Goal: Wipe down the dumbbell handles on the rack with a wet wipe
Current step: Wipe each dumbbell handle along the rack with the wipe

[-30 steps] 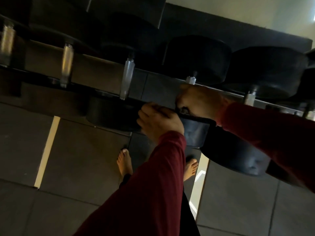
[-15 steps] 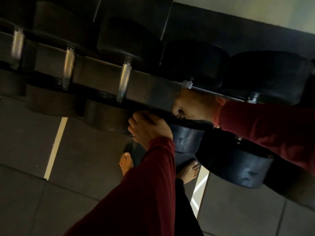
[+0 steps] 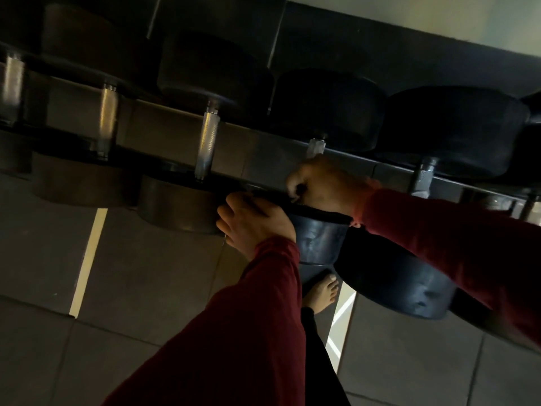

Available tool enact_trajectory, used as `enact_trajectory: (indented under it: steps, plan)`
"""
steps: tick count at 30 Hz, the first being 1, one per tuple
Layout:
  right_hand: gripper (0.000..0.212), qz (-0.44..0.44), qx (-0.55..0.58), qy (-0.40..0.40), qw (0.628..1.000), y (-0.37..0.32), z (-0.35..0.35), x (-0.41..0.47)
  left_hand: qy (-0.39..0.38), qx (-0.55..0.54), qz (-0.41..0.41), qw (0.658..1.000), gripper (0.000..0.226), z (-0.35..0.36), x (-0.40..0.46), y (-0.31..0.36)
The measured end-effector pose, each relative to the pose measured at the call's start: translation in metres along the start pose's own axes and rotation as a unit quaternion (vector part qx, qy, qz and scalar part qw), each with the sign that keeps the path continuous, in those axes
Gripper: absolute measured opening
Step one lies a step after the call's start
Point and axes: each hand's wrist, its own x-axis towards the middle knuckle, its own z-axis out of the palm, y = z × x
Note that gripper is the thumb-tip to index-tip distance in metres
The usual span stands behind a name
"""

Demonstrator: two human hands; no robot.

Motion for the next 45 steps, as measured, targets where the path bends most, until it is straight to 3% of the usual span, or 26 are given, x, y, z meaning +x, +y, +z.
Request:
enact_trajectory:
  steps: [3,7,12,18,27,33,36,40,42,45]
  plan:
    - [0.028,0.110,0.049,0.046,0.992,0.006,0.002,-0.024,-0.004,0.003,0.003,1.000,0.044,0.000,0.000,0.000]
    - [0.006,0.257,0.043,0.094,0.961,0.013,0.021,-0.022,-0.009,0.004,0.008,1.000,0.042,0.000,-0.001,0.001]
    - [0.031,0.345,-0.036,0.062,0.936,0.019,0.036,-0.003,-0.019,0.015,0.016,1.000,0.041,-0.001,-0.002,0.001]
    - [0.027,0.359,0.054,0.046,0.931,0.023,0.032,-0.005,-0.025,0.022,0.017,0.999,0.045,0.000,-0.001,0.000]
    - [0.010,0.332,0.162,0.143,0.918,0.007,0.026,-0.028,-0.020,0.023,0.019,0.999,0.042,-0.003,-0.004,0.003]
    - [0.009,0.289,0.088,0.231,0.925,0.002,0.029,-0.023,-0.019,0.027,0.020,0.999,0.041,-0.003,-0.005,0.004]
    - [0.007,0.320,0.107,0.330,0.882,0.005,0.032,-0.017,-0.022,0.030,0.014,0.999,0.030,-0.001,-0.005,0.002]
    - [0.008,0.382,0.219,0.449,0.778,-0.002,0.027,0.000,-0.021,0.029,0.014,0.999,0.027,-0.002,-0.004,0.003]
    - [0.008,0.426,0.326,0.477,0.696,-0.001,0.019,0.010,-0.019,0.031,0.016,0.999,0.028,-0.001,-0.004,0.003]
    - [0.014,0.426,0.514,0.493,0.558,0.001,0.018,0.021,-0.022,0.035,0.018,0.999,0.028,-0.001,-0.004,0.002]
